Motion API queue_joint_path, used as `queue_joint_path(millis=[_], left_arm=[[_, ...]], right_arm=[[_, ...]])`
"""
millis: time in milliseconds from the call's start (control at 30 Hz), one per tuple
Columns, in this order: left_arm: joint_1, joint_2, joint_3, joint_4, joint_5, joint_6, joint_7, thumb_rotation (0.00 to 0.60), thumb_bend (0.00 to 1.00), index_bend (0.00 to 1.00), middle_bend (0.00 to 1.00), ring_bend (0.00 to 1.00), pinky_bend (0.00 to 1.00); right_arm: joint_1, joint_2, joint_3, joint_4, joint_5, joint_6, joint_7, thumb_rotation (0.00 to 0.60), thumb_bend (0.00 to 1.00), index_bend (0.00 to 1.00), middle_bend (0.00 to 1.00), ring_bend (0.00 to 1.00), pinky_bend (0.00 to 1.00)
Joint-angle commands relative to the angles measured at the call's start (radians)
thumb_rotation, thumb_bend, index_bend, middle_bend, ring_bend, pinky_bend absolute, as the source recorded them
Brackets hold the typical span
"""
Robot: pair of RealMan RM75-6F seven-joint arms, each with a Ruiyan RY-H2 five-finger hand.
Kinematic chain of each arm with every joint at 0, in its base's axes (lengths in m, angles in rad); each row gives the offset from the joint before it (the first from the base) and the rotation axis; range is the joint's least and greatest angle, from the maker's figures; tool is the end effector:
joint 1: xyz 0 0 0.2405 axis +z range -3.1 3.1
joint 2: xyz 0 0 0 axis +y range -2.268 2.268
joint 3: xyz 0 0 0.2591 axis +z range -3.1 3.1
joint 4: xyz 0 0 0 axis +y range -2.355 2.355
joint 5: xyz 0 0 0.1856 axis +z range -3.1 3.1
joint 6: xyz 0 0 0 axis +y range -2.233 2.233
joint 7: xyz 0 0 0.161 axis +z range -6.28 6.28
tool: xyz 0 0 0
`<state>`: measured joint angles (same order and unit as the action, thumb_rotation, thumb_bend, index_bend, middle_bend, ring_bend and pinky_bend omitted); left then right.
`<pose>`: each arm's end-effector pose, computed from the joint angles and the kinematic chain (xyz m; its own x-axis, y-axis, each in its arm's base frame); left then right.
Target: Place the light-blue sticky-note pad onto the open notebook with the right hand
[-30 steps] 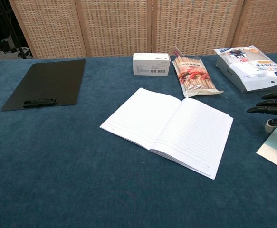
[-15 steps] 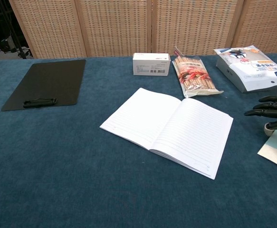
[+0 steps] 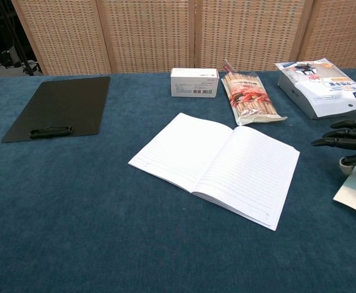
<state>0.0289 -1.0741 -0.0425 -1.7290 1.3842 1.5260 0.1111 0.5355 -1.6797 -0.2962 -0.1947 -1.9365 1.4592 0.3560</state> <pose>-0.3213 0.1570 0.1981 0.4247 0.0342 0.9047 0.8834 0.2030 -0.4224 -0.3114 -0.3185 0.0577 0.8756 0.1154 0.4690 -0.2356 -0.7456 0.6234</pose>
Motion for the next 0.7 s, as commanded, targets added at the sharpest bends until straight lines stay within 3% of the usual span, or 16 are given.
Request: queue_joint_path(millis=[33, 400, 700], left_arm=[[-0.001, 0.002, -0.001, -0.001, -0.001, -0.001, -0.002, 0.6, 0.0, 0.0, 0.0, 0.0, 0.0], [-0.012, 0.014, -0.009, -0.001, -0.017, -0.023, -0.019, 0.6, 0.0, 0.0, 0.0, 0.0, 0.0], [-0.031, 0.027, -0.025, 0.0, -0.055, -0.063, -0.037, 0.6, 0.0, 0.0, 0.0, 0.0, 0.0]], right_arm=[[0.005, 0.008, 0.014, -0.006, 0.013, 0.038, -0.012, 0.6, 0.1, 0.64, 0.0, 0.0, 0.0], [0.071, 0.063, 0.062, -0.064, 0.047, 0.131, -0.06, 0.6, 0.1, 0.64, 0.0, 0.0, 0.0], [0.265, 0.134, 0.119, -0.232, 0.051, 0.079, -0.234, 0.6, 0.11, 0.64, 0.0, 0.0, 0.0]])
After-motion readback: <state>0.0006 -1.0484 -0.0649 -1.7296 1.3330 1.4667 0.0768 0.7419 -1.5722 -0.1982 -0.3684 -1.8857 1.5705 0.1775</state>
